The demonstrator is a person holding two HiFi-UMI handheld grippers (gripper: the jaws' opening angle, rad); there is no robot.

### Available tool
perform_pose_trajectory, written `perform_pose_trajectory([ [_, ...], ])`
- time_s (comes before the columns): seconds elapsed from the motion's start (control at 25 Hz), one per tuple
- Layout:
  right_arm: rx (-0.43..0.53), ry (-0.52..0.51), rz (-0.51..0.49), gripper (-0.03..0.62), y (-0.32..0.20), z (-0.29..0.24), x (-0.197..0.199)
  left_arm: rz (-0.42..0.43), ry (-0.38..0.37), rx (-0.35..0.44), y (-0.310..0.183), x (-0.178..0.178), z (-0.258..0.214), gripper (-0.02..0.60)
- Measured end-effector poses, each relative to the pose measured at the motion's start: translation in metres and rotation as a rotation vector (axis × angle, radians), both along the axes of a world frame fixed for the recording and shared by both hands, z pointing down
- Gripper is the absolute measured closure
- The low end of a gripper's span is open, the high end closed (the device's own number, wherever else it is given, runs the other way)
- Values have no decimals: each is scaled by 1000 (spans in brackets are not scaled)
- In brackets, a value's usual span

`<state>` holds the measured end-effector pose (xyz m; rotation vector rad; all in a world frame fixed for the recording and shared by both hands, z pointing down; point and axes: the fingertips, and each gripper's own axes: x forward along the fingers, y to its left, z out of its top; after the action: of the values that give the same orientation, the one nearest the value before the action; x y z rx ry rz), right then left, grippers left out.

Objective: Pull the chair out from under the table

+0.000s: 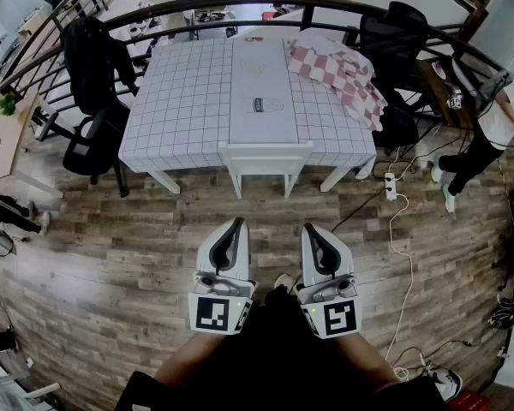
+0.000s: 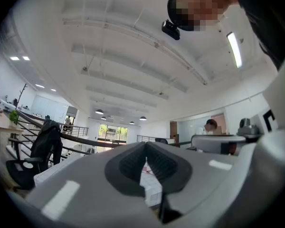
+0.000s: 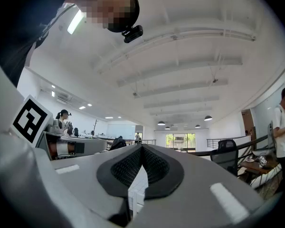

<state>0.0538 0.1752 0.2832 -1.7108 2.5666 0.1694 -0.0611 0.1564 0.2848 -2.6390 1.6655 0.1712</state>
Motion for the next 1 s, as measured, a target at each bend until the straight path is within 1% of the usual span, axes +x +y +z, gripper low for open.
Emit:
perform_pose_trajectory([
  [0.28,-16,-31,1,595,0,1,-6,17,9,-1,5,2,2,572],
  [0.6,-29,-22,18,595,3,5,-5,30,10,-1,6,5,2,572],
  [0.8,-36,-14,14,595,4,8,-3,31,30,1,7,8,2,572],
  [1.0,-35,-18,11,595,1,10,2,33,14,-2,4,17,7,572],
])
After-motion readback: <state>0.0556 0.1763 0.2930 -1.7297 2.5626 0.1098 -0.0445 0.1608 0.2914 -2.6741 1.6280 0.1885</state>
